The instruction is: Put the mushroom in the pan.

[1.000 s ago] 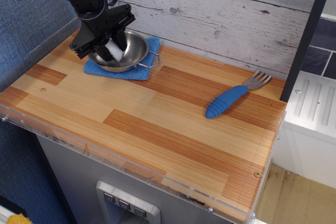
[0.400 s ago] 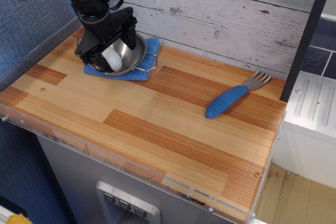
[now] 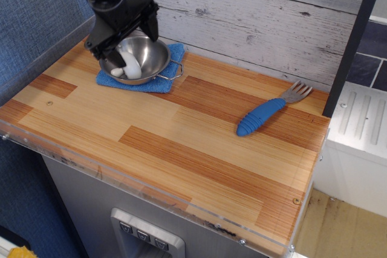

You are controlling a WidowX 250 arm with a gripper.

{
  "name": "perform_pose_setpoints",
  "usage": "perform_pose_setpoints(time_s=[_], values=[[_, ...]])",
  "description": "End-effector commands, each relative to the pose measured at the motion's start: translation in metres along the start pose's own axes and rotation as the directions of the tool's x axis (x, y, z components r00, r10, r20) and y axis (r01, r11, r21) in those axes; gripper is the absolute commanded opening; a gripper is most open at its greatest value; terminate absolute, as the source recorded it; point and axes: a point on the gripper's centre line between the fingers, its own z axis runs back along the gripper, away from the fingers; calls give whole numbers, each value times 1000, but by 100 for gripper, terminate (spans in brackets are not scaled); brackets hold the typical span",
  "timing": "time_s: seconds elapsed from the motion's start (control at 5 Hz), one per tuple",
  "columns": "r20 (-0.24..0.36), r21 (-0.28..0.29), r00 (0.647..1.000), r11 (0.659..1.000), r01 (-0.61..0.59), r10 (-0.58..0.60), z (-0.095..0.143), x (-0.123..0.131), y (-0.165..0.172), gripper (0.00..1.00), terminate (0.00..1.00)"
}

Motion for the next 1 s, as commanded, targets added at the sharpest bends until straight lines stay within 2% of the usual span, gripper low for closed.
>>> perform_pose_setpoints(time_s=[0.0,0.2,0.6,0.8], values=[[95,-91,994,994,53,-45,57,3,-26,100,0],[87,-79,995,995,56,-49,80,-7,-32,100,0],[87,-79,995,995,56,-49,80,-7,-32,100,0],[87,-79,995,995,56,-49,80,-7,-32,100,100]])
